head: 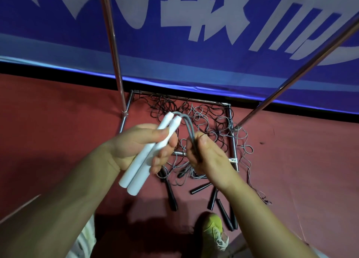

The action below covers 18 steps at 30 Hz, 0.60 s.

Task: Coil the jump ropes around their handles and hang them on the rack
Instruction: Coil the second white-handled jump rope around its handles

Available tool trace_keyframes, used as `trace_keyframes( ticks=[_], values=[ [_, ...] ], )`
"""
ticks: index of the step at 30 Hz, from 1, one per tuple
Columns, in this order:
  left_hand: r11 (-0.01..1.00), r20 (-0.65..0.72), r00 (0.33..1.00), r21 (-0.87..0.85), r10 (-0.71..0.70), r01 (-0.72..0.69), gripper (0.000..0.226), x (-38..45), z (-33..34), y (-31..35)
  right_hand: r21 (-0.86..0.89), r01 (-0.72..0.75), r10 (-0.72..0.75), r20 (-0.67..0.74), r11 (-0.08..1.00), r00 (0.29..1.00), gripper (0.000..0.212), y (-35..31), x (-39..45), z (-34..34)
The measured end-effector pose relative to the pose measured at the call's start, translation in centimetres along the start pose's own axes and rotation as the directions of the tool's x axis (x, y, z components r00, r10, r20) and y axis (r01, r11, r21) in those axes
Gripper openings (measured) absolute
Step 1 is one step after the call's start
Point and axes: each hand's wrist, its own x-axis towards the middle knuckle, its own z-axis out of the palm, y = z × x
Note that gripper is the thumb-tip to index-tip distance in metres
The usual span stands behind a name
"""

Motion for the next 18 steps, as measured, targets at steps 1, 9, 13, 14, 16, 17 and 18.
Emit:
trace_keyframes(
  ticks=[1,9,13,14,16,17,18],
  values=[
    [0.999,-0.031,0.999,-0.034,0.026,-0.027,0.04,0.1,-0.1,-0.2,-0.081,0.03,-0.032,-0.016,0.996,0.999,0.052,0.2,-0.1,0.1],
    [0.972,-0.253,0.961,-0.177,0.109,-0.156,0.06,1.2,-0.6,-0.7,-0.851,0.021,-0.136,-0.059,0.525,0.989,0.036,-1.4,0.3,1.6],
    [0.998,-0.437,0.898,0.003,0.054,-0.059,0.049,1.5,-0.9,-0.4,-0.882,0.138,-0.421,-0.074,0.451,0.904,0.027,-2.4,0.3,1.0],
    [0.999,-0.428,0.903,0.053,0.027,-0.004,0.047,1.4,-0.8,-0.4,-0.851,0.175,-0.422,-0.059,0.495,0.905,0.025,-2.7,0.2,0.5],
    [0.982,-0.388,0.92,0.15,-0.052,0.119,0.037,1.2,-0.8,-0.7,-0.774,0.207,-0.347,-0.018,0.598,0.938,0.016,-3.6,-0.1,-0.5],
    [0.964,-0.362,0.927,0.193,-0.102,0.182,0.026,1.3,-0.8,-0.8,-0.739,0.202,-0.299,0.001,0.643,0.954,0.011,-4.1,-0.3,-1.1],
    [0.94,-0.343,0.927,0.238,-0.153,0.243,0.014,1.2,-0.8,-0.8,-0.712,0.193,-0.24,0.036,0.675,0.97,0.007,-4.5,-0.4,-1.6]
  ],
)
